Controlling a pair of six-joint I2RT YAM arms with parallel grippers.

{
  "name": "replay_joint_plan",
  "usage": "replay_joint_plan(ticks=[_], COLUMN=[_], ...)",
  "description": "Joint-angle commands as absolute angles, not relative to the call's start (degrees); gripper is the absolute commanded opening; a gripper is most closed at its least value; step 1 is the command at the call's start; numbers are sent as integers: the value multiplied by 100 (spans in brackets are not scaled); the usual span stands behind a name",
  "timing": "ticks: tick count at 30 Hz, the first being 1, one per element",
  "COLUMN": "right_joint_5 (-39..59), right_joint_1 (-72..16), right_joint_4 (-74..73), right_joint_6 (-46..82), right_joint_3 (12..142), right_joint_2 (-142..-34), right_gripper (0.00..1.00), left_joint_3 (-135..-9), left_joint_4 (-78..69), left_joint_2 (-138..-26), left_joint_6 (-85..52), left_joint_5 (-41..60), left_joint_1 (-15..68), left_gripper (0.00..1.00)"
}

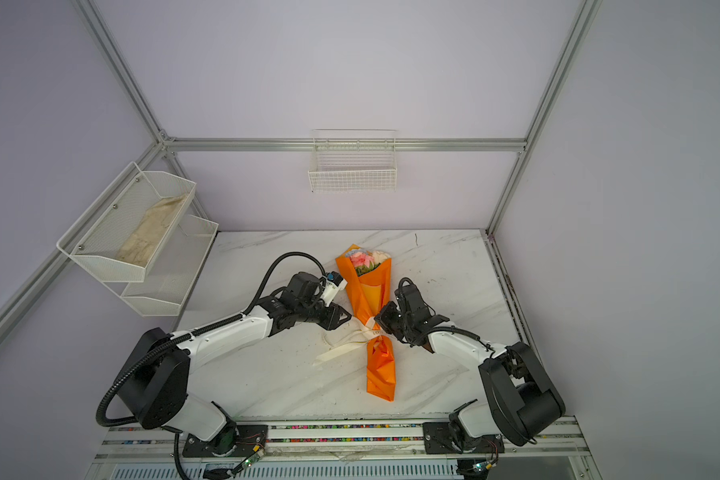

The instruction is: Tie the bouquet of fake flowers

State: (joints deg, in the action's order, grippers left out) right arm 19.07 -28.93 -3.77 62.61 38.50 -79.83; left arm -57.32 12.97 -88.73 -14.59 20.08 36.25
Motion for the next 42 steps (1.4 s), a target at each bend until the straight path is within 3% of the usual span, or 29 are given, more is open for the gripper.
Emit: replay_joint_plan(ticks=[1, 8, 14, 25, 30, 42], right_joint_5=[1776, 1803, 2048, 2178, 2175, 2056], right_joint_1=[-2918, -2923, -2921, -2909, -2902, -2906], right_joint_4=[-816, -1246, -1922, -2136, -2142, -1930], right_joint_6=[6497, 6859, 7360, 7322, 7321, 7298], right_joint_3=[3707, 3396, 2961, 2940, 2894, 2881], right_joint_2=[-7515, -7023, -7001, -7093, -7119, -7094], right_gripper=[0, 0, 0, 0, 0, 2], left_joint_3=[-5836, -5801, -5839, -6339, -6443, -7001], left_joint_4=[1046, 792, 299, 237, -58, 179], left_joint_2=[-8774, -8796, -8962, -9615, -9768, -10349], left_joint_6=[-1553, -1445, -1259, 1119, 1478, 1426], left_joint_5=[2137, 2404, 2749, 3002, 2807, 3154], left_joint_1=[3621, 3621, 3619, 3770, 3815, 3823], left_gripper=[38, 39, 47, 55, 59, 55])
